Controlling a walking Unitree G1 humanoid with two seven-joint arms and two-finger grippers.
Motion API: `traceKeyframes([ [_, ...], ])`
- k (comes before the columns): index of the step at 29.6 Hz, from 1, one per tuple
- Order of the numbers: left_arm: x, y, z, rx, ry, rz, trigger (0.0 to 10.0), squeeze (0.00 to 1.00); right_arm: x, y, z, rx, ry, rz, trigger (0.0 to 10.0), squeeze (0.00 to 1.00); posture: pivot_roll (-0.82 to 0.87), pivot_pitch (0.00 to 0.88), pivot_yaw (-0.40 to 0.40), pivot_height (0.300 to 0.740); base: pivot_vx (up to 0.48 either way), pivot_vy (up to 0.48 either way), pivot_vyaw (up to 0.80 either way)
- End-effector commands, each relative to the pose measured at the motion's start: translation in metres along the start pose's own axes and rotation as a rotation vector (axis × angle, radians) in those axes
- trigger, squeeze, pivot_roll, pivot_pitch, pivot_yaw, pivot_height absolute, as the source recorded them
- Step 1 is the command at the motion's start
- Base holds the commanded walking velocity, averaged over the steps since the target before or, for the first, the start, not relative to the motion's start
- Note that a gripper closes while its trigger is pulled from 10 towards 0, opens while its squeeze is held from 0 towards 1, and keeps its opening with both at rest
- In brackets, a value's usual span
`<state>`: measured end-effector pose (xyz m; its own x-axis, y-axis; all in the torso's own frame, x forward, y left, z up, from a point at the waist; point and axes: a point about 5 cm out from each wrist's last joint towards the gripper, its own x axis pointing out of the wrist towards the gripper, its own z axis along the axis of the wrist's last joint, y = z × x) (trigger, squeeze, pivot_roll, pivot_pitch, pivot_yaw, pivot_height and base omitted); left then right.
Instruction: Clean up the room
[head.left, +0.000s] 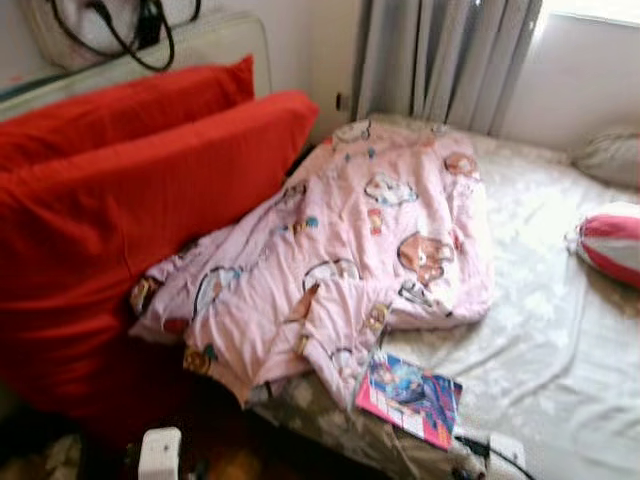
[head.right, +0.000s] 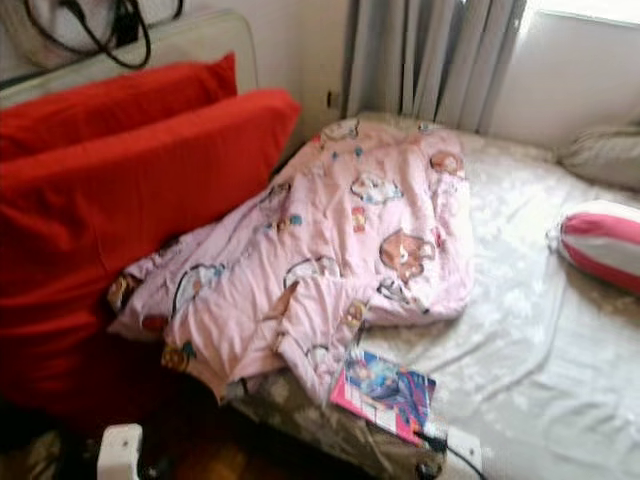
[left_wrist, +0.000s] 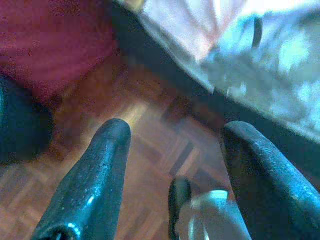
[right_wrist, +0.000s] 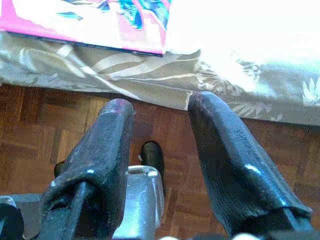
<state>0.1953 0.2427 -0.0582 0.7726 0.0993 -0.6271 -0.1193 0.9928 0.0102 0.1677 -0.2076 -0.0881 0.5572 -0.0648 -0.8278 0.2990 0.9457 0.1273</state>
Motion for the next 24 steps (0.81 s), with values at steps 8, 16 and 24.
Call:
traceKeyframes([
  [8, 0.011, -0.041, 0.088, 0.055, -0.455, -0.143, 10.0, 0.0, -0.002, -0.003, -0.005, 0.002, -0.006, -0.008, 10.0, 0.0, 0.07, 0.0, -0.034, 0.74, 0.0, 0.0, 0.0],
  [16, -0.005, -0.054, 0.053, 0.088, -0.453, -0.174, 10.0, 0.0, -0.003, -0.006, -0.008, 0.007, -0.015, -0.009, 10.0, 0.0, 0.08, 0.0, -0.041, 0.74, 0.0, 0.0, 0.0],
  [24, 0.003, -0.042, 0.012, 0.074, -0.129, -0.138, 10.0, 0.0, -0.003, -0.007, -0.01, -0.022, -0.008, -0.001, 10.0, 0.0, 0.09, 0.0, -0.048, 0.74, 0.0, 0.0, 0.0],
])
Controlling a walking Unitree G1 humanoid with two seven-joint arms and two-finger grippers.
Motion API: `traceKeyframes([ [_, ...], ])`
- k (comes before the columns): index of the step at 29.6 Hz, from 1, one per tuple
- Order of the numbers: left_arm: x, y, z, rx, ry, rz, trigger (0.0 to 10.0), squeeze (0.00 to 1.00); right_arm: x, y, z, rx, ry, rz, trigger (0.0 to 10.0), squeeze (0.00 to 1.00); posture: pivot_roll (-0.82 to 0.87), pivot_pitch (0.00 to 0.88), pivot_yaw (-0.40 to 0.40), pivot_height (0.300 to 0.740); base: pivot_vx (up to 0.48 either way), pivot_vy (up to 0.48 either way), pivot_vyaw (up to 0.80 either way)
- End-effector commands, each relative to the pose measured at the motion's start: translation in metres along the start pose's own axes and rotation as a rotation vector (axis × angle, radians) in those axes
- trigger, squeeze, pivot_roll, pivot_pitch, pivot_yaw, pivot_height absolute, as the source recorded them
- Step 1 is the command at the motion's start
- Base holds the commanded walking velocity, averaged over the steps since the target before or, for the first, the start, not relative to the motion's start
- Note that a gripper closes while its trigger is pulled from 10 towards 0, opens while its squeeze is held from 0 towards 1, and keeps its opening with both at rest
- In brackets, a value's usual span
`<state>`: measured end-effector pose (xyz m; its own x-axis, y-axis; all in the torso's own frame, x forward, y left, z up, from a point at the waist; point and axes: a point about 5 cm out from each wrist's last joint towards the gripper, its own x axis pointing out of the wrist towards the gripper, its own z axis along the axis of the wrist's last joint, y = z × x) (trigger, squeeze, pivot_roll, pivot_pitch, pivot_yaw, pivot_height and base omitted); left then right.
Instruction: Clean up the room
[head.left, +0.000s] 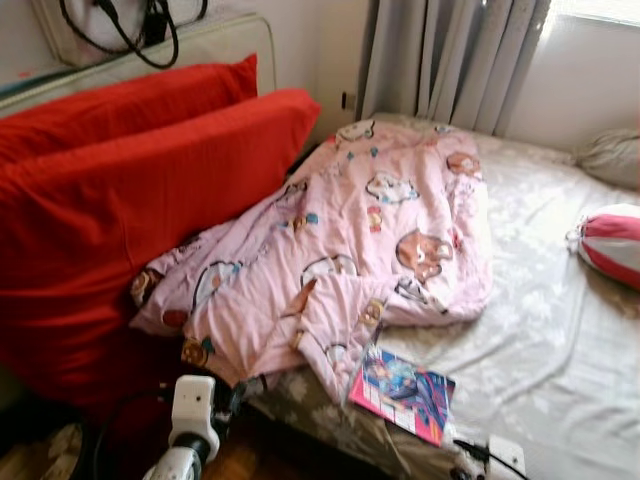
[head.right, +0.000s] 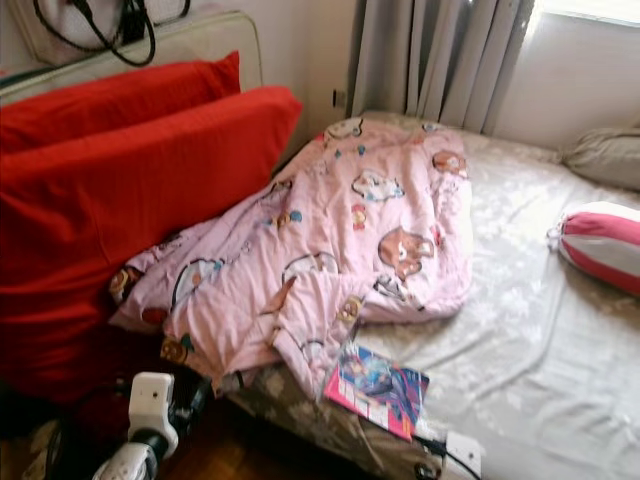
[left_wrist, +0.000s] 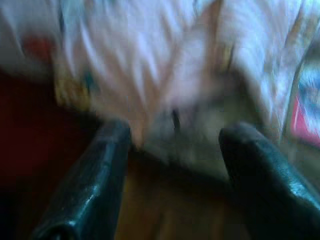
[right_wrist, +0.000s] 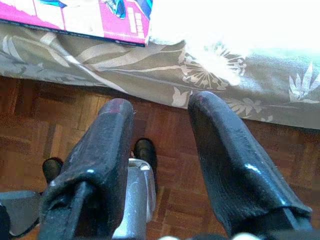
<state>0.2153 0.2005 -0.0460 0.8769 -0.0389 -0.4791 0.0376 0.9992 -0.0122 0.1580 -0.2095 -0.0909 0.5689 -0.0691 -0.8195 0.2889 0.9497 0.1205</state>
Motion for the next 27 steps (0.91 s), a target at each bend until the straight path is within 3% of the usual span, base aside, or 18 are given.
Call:
traceKeyframes([
  [1, -0.003, 0.003, -0.013, -0.025, 0.096, 0.024, 10.0, 0.0, -0.001, -0.001, -0.002, -0.009, 0.007, 0.0, 10.0, 0.0, 0.08, 0.0, -0.044, 0.74, 0.0, 0.0, 0.0],
  [3, -0.005, 0.004, -0.018, -0.049, 0.132, 0.042, 10.0, 0.0, 0.0, -0.001, -0.002, -0.009, 0.006, 0.002, 10.0, 0.0, 0.08, 0.0, -0.04, 0.74, 0.0, 0.0, 0.0],
  [5, -0.01, 0.008, -0.033, -0.065, 0.252, 0.096, 10.0, 0.0, 0.0, 0.001, 0.0, -0.025, 0.005, 0.013, 10.0, 0.0, 0.09, 0.0, -0.059, 0.74, 0.0, 0.0, 0.0],
  [7, -0.011, 0.008, -0.036, -0.051, 0.286, 0.101, 10.0, 0.0, 0.0, 0.001, 0.001, -0.029, 0.004, 0.016, 10.0, 0.0, 0.07, 0.0, -0.048, 0.74, 0.0, 0.0, 0.0],
  [10, -0.002, 0.002, -0.023, -0.032, 0.241, 0.064, 10.0, 0.0, 0.0, 0.002, 0.001, -0.033, -0.001, 0.021, 10.0, 0.0, 0.05, 0.0, -0.036, 0.74, 0.0, 0.0, 0.0],
  [16, 0.0, 0.0, -0.023, -0.051, 0.247, 0.074, 10.0, 0.0, 0.001, 0.002, 0.001, -0.032, 0.008, 0.021, 10.0, 0.0, 0.07, 0.0, -0.044, 0.74, 0.0, 0.0, 0.0],
  [20, -0.006, 0.002, -0.033, -0.041, 0.288, 0.083, 10.0, 0.0, 0.001, 0.003, 0.001, -0.029, 0.01, 0.025, 10.0, 0.0, 0.06, 0.0, -0.04, 0.74, 0.0, -0.073, 0.0],
  [27, -0.023, 0.02, -0.051, -0.059, 0.356, 0.128, 10.0, 0.0, 0.001, 0.003, 0.001, -0.031, 0.004, 0.024, 10.0, 0.0, 0.06, 0.0, -0.042, 0.74, 0.0, -0.242, 0.0],
])
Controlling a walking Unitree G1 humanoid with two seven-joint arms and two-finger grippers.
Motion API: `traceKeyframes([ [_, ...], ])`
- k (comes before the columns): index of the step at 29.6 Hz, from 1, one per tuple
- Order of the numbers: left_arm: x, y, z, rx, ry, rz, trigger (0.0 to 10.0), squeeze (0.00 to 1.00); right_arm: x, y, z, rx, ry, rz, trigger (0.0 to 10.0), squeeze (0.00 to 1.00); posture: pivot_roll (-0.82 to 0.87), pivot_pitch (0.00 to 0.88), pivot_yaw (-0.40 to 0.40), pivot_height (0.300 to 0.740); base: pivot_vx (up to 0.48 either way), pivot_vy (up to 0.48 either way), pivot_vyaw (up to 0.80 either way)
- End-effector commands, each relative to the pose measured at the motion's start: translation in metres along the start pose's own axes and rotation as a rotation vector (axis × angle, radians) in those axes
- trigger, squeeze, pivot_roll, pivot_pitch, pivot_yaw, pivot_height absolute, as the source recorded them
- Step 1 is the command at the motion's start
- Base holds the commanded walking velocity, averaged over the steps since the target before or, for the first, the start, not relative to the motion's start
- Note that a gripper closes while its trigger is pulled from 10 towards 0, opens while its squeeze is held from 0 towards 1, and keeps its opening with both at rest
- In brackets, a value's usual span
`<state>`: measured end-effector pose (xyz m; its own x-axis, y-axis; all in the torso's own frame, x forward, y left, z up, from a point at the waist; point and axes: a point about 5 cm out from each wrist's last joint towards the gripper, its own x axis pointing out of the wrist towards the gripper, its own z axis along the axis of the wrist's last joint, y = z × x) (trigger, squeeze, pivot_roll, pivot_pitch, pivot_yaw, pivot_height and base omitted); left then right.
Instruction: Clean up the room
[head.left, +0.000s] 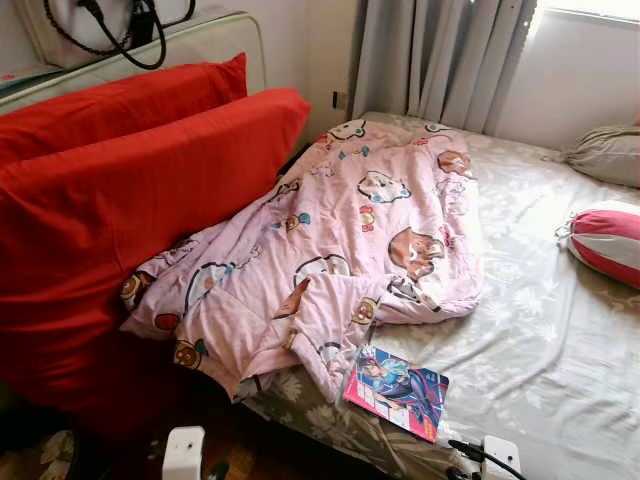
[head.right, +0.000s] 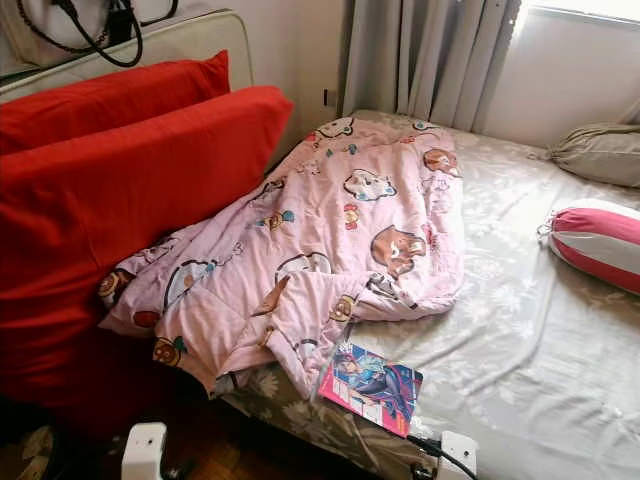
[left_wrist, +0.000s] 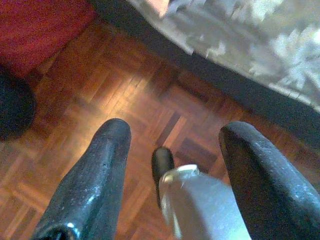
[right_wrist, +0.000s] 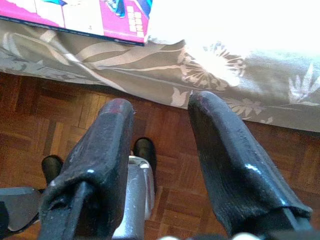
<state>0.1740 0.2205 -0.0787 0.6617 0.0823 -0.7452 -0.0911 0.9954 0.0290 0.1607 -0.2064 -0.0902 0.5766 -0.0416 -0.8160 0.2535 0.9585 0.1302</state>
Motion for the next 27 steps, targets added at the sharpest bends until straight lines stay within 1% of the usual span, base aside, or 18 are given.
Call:
traceKeyframes([
  [1, -0.001, 0.002, -0.003, -0.01, 0.014, 0.0, 10.0, 0.0, 0.0, -0.001, 0.0, -0.007, 0.003, -0.005, 10.0, 0.0, 0.06, 0.0, -0.043, 0.74, 0.0, 0.0, 0.0],
  [3, -0.001, 0.001, -0.001, -0.021, -0.006, 0.002, 10.0, 0.0, 0.0, -0.002, 0.001, -0.007, -0.009, -0.009, 10.0, 0.0, 0.06, 0.0, -0.043, 0.74, 0.0, 0.0, 0.0],
  [4, 0.0, 0.001, 0.005, -0.028, -0.041, 0.003, 10.0, 0.0, 0.0, -0.002, 0.003, -0.001, -0.034, -0.008, 10.0, 0.0, 0.06, 0.0, -0.044, 0.74, 0.0, 0.0, 0.0],
  [6, 0.002, 0.001, 0.012, -0.028, -0.072, 0.008, 10.0, 0.0, -0.001, -0.002, 0.005, -0.004, -0.058, -0.004, 10.0, 0.0, 0.06, 0.0, -0.042, 0.74, 0.0, 0.0, 0.0],
  [9, 0.004, 0.003, 0.033, -0.06, -0.171, 0.004, 10.0, 0.0, -0.001, -0.001, 0.009, -0.023, -0.097, 0.006, 10.0, 0.0, 0.05, 0.0, -0.042, 0.74, 0.0, 0.0, 0.0],
  [10, 0.006, 0.002, 0.05, -0.061, -0.247, -0.005, 10.0, 0.0, -0.001, 0.0, 0.013, -0.047, -0.126, 0.014, 10.0, 0.0, 0.07, 0.0, -0.043, 0.74, 0.0, 0.0, 0.0],
  [12, 0.006, 0.002, 0.054, -0.059, -0.264, -0.007, 10.0, 0.0, -0.001, 0.0, 0.014, -0.053, -0.132, 0.016, 10.0, 0.0, 0.07, 0.0, -0.043, 0.74, 0.0, 0.0, 0.0],
  [13, 0.007, 0.0, 0.075, -0.051, -0.352, -0.029, 10.0, 0.0, 0.003, 0.017, 0.046, -0.069, -0.271, 0.069, 10.0, 0.0, 0.06, 0.0, -0.034, 0.74, 0.0, 0.0, 0.0],
  [14, 0.007, -0.001, 0.084, -0.045, -0.389, -0.042, 10.0, 0.0, 0.003, 0.029, 0.068, -0.079, -0.354, 0.103, 10.0, 0.0, 0.06, 0.0, -0.031, 0.74, 0.0, 0.0, 0.0],
  [16, 0.006, -0.004, 0.095, -0.032, -0.445, -0.064, 10.0, 0.0, 0.002, 0.043, 0.092, -0.09, -0.454, 0.147, 10.0, 0.0, 0.05, 0.0, -0.022, 0.74, 0.0, 0.0, 0.0],
  [17, 0.005, -0.005, 0.099, -0.026, -0.467, -0.073, 10.0, 0.0, 0.001, 0.047, 0.097, -0.091, -0.477, 0.159, 10.0, 0.0, 0.05, 0.0, -0.02, 0.74, 0.0, 0.0, 0.0],
  [18, 0.004, -0.007, 0.106, -0.015, -0.511, -0.088, 10.0, 0.0, 0.0, 0.049, 0.102, -0.087, -0.509, 0.177, 10.0, 0.0, 0.04, 0.0, -0.011, 0.74, 0.0, 0.0, 0.0],
  [19, 0.003, -0.007, 0.107, -0.013, -0.524, -0.091, 10.0, 0.0, -0.001, 0.049, 0.102, -0.085, -0.516, 0.182, 10.0, 0.0, 0.04, 0.0, -0.011, 0.74, 0.0, 0.0, 0.0],
  [21, -0.001, -0.007, 0.111, -0.007, -0.578, -0.103, 10.0, 0.0, -0.004, 0.051, 0.109, -0.095, -0.579, 0.204, 10.0, 0.0, 0.04, 0.0, -0.004, 0.74, 0.0, 0.0, 0.0],
  [24, -0.005, -0.004, 0.111, -0.01, -0.62, -0.096, 10.0, 0.0, -0.008, 0.048, 0.113, -0.082, -0.636, 0.188, 10.0, 0.0, 0.05, 0.0, -0.006, 0.74, 0.0, 0.0, 0.0],
  [25, -0.007, -0.003, 0.112, -0.015, -0.643, -0.092, 10.0, 0.0, -0.01, 0.046, 0.113, -0.092, -0.657, 0.174, 10.0, 0.0, 0.05, 0.0, -0.012, 0.74, 0.0, 0.0, 0.0],
  [26, -0.007, -0.003, 0.112, -0.015, -0.643, -0.092, 10.0, 0.0, -0.01, 0.046, 0.113, -0.092, -0.657, 0.174, 10.0, 0.0, 0.05, 0.0, -0.012, 0.74, 0.0, 0.0, 0.0],
  [27, -0.009, -0.003, 0.112, -0.022, -0.664, -0.088, 10.0, 0.0, -0.011, 0.043, 0.111, -0.093, -0.662, 0.159, 10.0, 0.0, 0.06, 0.0, -0.016, 0.74, 0.0, 0.0, 0.0],
])
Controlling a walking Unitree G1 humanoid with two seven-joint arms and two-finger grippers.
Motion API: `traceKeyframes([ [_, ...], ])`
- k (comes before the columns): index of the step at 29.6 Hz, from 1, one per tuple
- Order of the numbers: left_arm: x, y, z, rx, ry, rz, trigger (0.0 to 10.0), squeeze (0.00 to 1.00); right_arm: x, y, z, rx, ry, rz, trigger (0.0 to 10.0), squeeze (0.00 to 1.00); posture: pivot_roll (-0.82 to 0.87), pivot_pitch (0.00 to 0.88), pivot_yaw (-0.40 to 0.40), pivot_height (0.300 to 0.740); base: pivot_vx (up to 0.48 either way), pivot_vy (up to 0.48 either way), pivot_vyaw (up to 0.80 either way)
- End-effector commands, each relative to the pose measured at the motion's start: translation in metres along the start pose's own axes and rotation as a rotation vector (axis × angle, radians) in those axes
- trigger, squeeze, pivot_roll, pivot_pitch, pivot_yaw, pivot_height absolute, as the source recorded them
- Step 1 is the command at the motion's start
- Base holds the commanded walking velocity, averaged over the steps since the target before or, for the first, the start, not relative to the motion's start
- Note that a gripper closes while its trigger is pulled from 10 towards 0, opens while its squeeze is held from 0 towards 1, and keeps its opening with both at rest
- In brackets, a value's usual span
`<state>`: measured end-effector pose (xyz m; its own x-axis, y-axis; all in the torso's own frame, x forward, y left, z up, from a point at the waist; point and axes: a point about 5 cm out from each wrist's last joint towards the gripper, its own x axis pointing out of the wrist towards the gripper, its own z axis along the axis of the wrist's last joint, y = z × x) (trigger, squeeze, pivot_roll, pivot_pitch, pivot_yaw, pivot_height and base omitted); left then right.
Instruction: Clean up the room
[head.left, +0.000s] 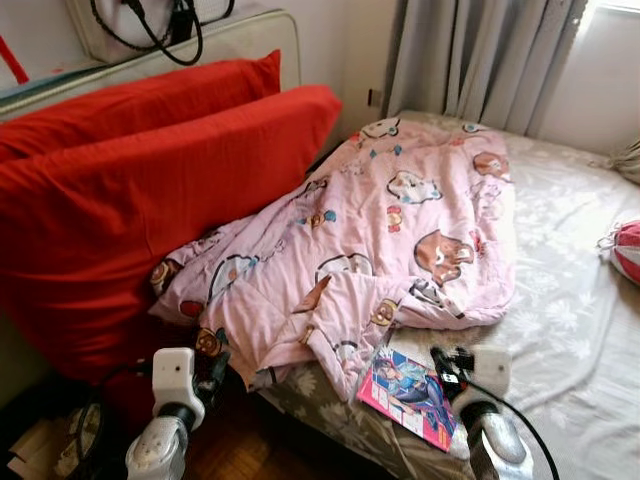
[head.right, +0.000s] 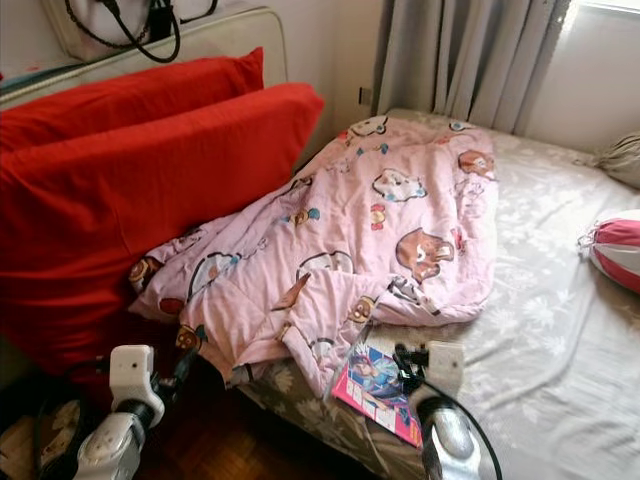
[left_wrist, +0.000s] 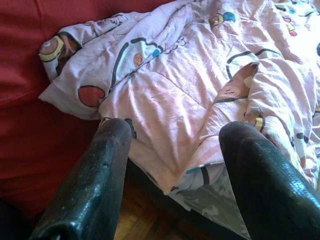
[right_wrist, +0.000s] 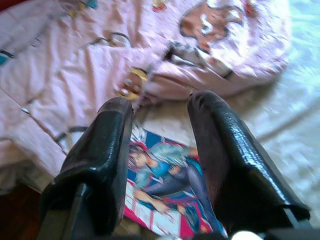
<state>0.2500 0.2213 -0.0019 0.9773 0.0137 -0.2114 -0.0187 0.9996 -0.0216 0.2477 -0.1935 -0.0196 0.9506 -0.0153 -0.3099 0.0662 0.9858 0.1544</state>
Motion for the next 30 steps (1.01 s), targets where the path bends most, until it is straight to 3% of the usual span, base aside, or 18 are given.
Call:
traceKeyframes([
  [1, -0.001, 0.001, 0.005, -0.013, -0.049, 0.01, 10.0, 0.0, -0.001, -0.004, 0.005, -0.002, -0.041, -0.027, 10.0, 0.0, 0.06, 0.0, -0.019, 0.74, 0.0, 0.0, 0.0],
  [7, -0.003, -0.001, 0.005, -0.018, -0.057, 0.013, 10.0, 0.0, -0.006, -0.016, 0.002, -0.013, -0.025, -0.082, 10.0, 0.0, 0.07, 0.0, -0.033, 0.732, 0.0, 0.0, 0.0],
  [14, -0.004, -0.007, 0.002, -0.022, -0.05, 0.001, 10.0, 0.0, -0.01, -0.029, 0.002, -0.043, -0.013, -0.112, 10.0, 0.0, 0.05, 0.0, -0.037, 0.687, 0.0, 0.0, 0.0],
  [20, -0.004, -0.008, 0.001, -0.025, -0.041, 0.002, 10.0, 0.0, -0.011, -0.031, 0.004, -0.008, -0.041, -0.128, 10.0, 0.0, 0.05, 0.0, -0.035, 0.682, 0.0, 0.0, 0.0],
  [30, -0.004, -0.01, 0.002, -0.015, -0.041, -0.014, 10.0, 0.0, -0.012, -0.028, -0.005, 0.007, 0.017, -0.139, 10.0, 0.0, 0.06, 0.0, -0.035, 0.677, 0.0, 0.0, 0.0],
])
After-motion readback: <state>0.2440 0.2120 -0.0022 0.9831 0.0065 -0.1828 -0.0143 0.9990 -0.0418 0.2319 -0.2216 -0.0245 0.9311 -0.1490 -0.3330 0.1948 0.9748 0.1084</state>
